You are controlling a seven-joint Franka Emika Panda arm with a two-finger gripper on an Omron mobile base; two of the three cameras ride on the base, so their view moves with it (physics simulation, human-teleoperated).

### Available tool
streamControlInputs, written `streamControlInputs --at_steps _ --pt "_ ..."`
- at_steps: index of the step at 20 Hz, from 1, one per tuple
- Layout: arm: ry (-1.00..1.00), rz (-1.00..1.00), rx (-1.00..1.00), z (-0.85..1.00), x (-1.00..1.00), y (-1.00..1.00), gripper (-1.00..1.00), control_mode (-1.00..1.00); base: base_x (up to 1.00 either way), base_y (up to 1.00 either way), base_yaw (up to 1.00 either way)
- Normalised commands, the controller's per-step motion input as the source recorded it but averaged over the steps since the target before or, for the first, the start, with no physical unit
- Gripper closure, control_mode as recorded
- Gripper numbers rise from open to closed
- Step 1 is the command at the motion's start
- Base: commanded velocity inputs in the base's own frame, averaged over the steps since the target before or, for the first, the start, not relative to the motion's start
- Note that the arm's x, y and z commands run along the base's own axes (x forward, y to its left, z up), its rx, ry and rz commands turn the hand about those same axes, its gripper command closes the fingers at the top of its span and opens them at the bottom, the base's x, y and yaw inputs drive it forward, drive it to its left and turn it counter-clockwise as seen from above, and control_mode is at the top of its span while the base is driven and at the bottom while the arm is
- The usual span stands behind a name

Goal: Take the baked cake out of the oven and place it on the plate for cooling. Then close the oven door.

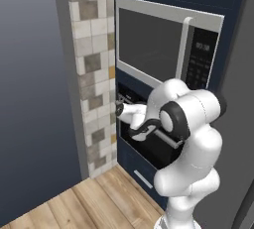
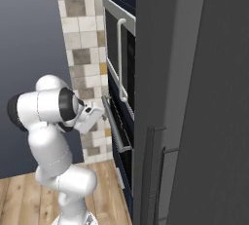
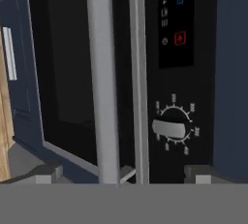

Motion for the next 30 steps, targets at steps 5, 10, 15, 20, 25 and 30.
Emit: streamControlInputs --at_steps 5,10,15,20,25,30 --pt "0.0 0.0 -0.04 -0.37 0.28 -0.05 -1.0 -1.0 0.0 0.0 0.0" --pt "0.0 0.0 -0.03 -0.32 0.27 -0.06 -1.0 -1.0 0.0 0.0 0.0" --pt "-0.01 0.0 -0.03 -0.25 0.29 -0.12 -1.0 -1.0 0.0 0.0 0.0" --pt "0.0 0.0 -0.02 -0.22 0.31 -0.2 -1.0 -1.0 0.0 0.0 0.0" --pt "0.0 0.0 -0.01 -0.28 0.32 -0.2 -1.0 -1.0 0.0 0.0 0.0" --pt "0.0 0.0 -0.01 -0.3 0.31 -0.14 -1.0 -1.0 0.0 0.0 0.0"
